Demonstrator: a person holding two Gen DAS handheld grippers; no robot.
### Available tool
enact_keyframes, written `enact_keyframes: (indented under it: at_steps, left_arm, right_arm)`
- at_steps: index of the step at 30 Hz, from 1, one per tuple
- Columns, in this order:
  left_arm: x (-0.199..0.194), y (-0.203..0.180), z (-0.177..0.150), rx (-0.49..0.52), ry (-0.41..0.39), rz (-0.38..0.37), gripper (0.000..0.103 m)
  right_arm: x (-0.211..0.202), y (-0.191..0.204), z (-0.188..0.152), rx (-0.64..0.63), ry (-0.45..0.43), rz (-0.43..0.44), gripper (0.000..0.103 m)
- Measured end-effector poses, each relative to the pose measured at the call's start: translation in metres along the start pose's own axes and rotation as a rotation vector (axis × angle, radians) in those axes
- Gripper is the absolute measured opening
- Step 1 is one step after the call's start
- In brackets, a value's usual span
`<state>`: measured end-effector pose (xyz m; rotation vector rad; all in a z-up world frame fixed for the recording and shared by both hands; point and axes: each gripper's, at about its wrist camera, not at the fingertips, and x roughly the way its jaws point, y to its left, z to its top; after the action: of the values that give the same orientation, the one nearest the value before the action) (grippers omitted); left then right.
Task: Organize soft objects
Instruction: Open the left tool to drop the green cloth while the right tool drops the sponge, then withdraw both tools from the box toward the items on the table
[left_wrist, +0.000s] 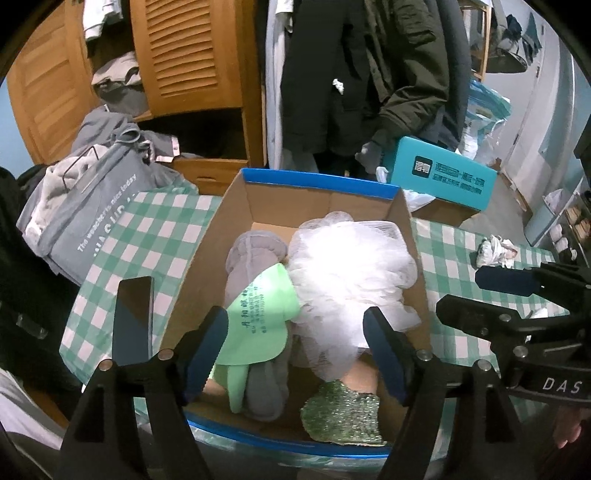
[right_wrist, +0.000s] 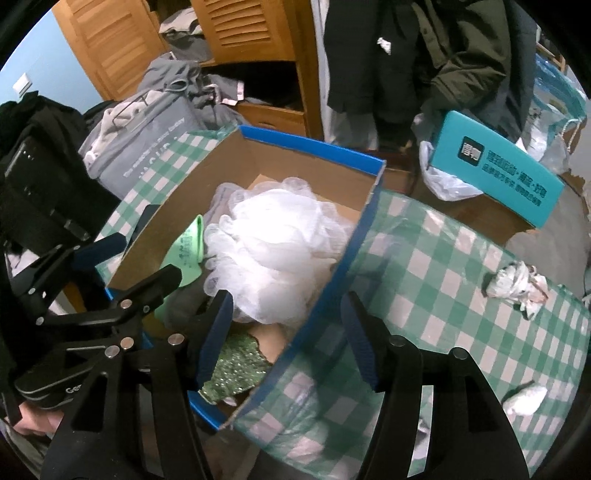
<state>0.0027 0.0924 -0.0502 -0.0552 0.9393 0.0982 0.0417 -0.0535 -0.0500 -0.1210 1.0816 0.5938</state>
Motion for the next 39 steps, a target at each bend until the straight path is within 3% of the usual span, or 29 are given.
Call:
enact_keyframes:
  at_steps: [22, 39]
  left_arm:
    - [0.001, -0.07, -0.001, 0.127, 0.015, -0.062, 0.08]
    - [0.017, -0.143, -0.01, 0.234, 0.089, -0.148, 0.081]
  right_arm:
    - [-0.032, -0.064, -0.031, 0.101, -0.026, -0.08, 0.063]
    - [-0.052, -0.131, -0.071, 0.211, -0.021, -0.161, 0.063]
